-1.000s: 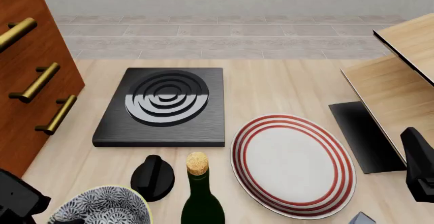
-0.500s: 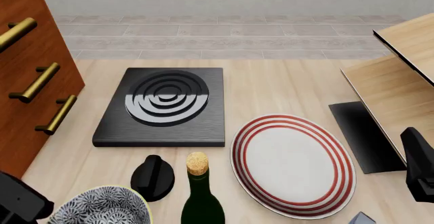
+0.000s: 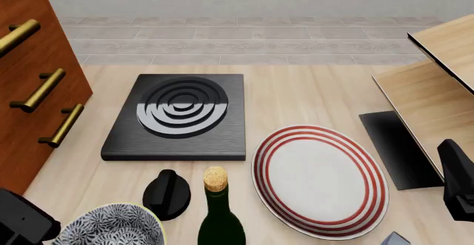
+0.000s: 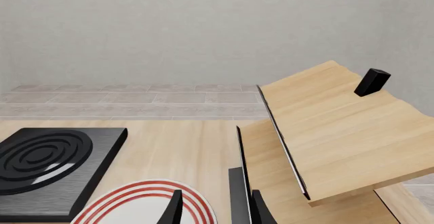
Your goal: Put the bowl on the top of the cabinet.
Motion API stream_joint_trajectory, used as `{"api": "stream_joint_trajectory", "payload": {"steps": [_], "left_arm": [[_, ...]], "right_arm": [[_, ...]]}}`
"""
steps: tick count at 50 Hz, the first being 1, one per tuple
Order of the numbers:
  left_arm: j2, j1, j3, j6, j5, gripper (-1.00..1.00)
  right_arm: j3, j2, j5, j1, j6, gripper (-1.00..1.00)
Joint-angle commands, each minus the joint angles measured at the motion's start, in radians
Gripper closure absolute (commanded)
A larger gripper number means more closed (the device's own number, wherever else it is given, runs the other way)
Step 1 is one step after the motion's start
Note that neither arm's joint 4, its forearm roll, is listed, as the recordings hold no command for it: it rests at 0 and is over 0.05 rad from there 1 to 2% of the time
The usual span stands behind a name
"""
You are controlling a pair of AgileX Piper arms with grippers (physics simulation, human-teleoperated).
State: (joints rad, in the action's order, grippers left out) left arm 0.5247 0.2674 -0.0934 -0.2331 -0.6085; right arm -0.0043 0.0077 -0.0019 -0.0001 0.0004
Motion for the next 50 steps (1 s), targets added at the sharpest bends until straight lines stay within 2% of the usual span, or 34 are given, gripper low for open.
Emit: {"api": "stream_joint_trajectory", "payload": {"steps": [1,7,15,17,22,26,40,50], "left_arm": [[0.001,-0.017,-0.024,0.005,0.005,1.0],[-0.006,-0.049,-0.076,0.002,0.004,1.0],[-0.017,-0.042,-0.153,0.023,-0.013,1.0],[-0.028,-0.051,-0.168,-0.002,-0.006,1.0],[-0.066,-0.042,-0.193,0.009,-0.045,1.0],[-0.105,-0.056,-0.224,-0.015,-0.06,1.0],[-0.137,-0.073,-0.32,0.004,-0.108,1.0],[-0.123,-0.1,-0.427,0.035,-0.112,1.0]], "right_arm": [[0.0,0.0,0.0,0.0,0.0,-1.0],[0.0,0.0,0.0,0.0,0.0,-1.0],[0.0,0.0,0.0,0.0,0.0,-1.0],[0.0,0.0,0.0,0.0,0.0,-1.0],[0.0,0.0,0.0,0.0,0.0,-1.0],[0.0,0.0,0.0,0.0,0.0,-1.0],[0.0,0.0,0.0,0.0,0.0,-1.0],[0.0,0.0,0.0,0.0,0.0,-1.0]]}}
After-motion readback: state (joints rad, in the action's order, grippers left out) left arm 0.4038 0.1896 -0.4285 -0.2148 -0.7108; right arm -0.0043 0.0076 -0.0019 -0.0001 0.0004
